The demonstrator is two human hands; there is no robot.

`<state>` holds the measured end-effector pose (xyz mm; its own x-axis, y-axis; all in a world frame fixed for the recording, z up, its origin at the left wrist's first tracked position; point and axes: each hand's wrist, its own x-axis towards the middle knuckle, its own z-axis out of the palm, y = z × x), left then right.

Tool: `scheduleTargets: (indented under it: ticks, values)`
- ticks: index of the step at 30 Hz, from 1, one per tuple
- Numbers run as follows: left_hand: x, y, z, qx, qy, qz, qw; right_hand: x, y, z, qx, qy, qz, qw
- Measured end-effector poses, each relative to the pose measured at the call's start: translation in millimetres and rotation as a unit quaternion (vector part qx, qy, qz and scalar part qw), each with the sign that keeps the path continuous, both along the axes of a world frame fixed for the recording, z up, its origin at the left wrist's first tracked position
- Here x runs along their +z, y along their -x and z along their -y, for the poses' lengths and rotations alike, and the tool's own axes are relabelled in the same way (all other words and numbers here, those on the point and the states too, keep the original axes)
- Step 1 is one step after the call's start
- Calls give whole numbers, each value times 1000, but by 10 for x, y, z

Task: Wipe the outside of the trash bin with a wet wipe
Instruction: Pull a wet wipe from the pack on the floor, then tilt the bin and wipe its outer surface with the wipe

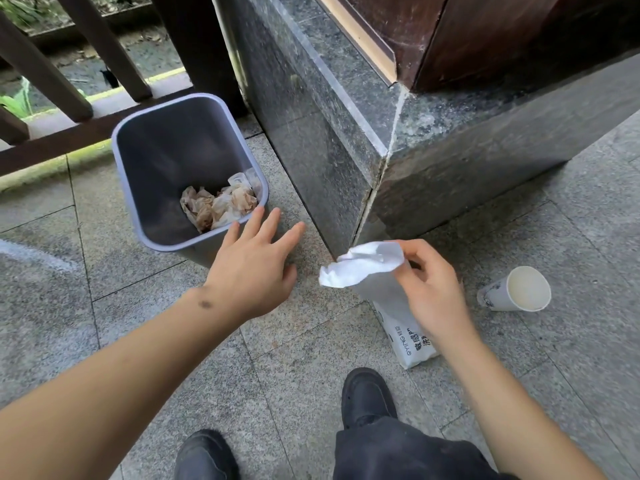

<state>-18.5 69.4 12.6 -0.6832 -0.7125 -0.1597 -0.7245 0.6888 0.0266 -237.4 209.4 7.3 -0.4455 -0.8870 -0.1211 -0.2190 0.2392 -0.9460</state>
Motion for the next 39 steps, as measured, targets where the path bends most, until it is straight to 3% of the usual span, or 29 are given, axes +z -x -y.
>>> scheduleTargets:
  ticks: [3, 5, 8, 11, 14, 21, 28, 32, 35, 39]
  values:
    - [53, -17, 22, 10, -17, -47, 999, 65, -61, 109, -2, 7, 262, 965]
    - [71, -42, 69, 25, -24, -96, 995, 57, -104, 169, -39, 6, 427, 903]
    - [63, -47, 184, 78, -50, -134, 987, 16, -156, 251, -116, -18, 575, 810]
    - [40, 12, 289, 98, -65, -142, 983, -1, -283, 358, -192, -68, 629, 750]
    - [35, 101, 385, 109, -55, -133, 984, -65, -501, 404, -160, -98, 640, 745]
    - [-11, 291, 660, 214, -86, -150, 961, -209, -660, 345, -112, -81, 727, 672]
    - [-123, 315, 870, 185, -120, -32, 975, -216, -689, 284, -85, -72, 707, 698]
    - [-106, 54, 775, 183, -103, -75, 975, -127, -658, 306, -68, -110, 686, 716]
    - [-33, -278, 731, 217, -87, -122, 965, 4, -685, 322, -34, -164, 636, 753]
    - [118, -684, 634, 265, -133, -172, 940, 241, -779, 407, 25, -203, 550, 810]
